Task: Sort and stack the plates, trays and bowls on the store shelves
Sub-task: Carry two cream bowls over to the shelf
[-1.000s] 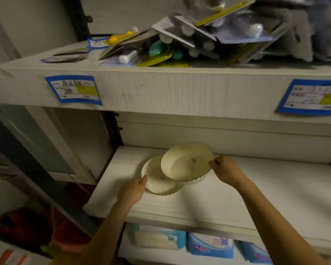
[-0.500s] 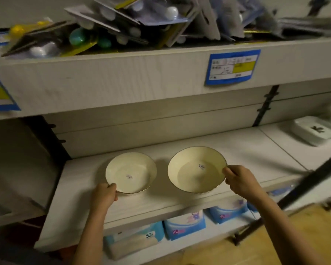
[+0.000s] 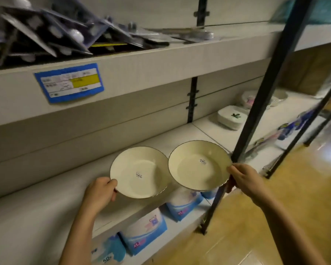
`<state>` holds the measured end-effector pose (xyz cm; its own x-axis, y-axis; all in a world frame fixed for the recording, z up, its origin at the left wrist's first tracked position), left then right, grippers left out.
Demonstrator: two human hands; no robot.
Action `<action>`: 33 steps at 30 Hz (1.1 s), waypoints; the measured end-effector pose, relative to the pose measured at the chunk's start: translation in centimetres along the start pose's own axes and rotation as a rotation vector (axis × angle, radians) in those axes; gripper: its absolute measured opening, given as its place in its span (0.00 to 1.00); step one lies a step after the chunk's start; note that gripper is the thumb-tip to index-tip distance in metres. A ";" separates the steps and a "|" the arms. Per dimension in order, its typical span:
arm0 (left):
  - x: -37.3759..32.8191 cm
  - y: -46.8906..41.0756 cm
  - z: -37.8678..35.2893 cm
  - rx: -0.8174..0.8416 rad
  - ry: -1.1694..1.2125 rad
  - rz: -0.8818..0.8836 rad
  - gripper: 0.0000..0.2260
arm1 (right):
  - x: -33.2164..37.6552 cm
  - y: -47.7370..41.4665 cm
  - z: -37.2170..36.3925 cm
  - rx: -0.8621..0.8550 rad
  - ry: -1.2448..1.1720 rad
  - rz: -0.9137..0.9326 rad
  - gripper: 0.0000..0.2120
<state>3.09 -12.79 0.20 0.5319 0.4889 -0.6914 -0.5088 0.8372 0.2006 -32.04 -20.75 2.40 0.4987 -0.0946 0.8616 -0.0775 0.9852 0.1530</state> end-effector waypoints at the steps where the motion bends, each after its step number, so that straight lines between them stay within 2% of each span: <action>1: -1.4 0.2 -1.1 0.007 -0.004 -0.008 0.16 | -0.9 -0.1 1.6 -0.009 -0.012 -0.010 0.15; 14: -20.4 3.7 -19.7 0.164 -0.019 -0.193 0.17 | -12.4 -2.2 25.6 -0.152 -0.108 -0.077 0.17; 20: -27.7 4.5 -25.5 0.227 -0.023 -0.266 0.16 | -16.4 -3.2 33.4 -0.262 -0.107 -0.135 0.17; 24: -32.4 4.8 -28.6 0.202 -0.013 -0.324 0.16 | -18.3 -4.8 37.4 -0.325 -0.126 -0.148 0.17; 33: -39.4 0.3 -36.8 0.219 0.051 -0.256 0.15 | -22.4 -13.7 44.2 -0.309 -0.152 -0.150 0.15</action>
<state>-42.90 -40.76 1.98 0.5864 0.2474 -0.7713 -0.2027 0.9667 0.1559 -80.32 -38.49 2.44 0.3493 -0.2386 0.9061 0.2628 0.9532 0.1497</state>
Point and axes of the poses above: each hand's wrist, its own y-axis away from the middle knuckle, its own z-axis out of the back of the hand, x = y × z, the point moved 5 cm from there along -y, towards the middle knuckle, and after that the axes turned 3 degrees about -y, right-handed, at the moved point
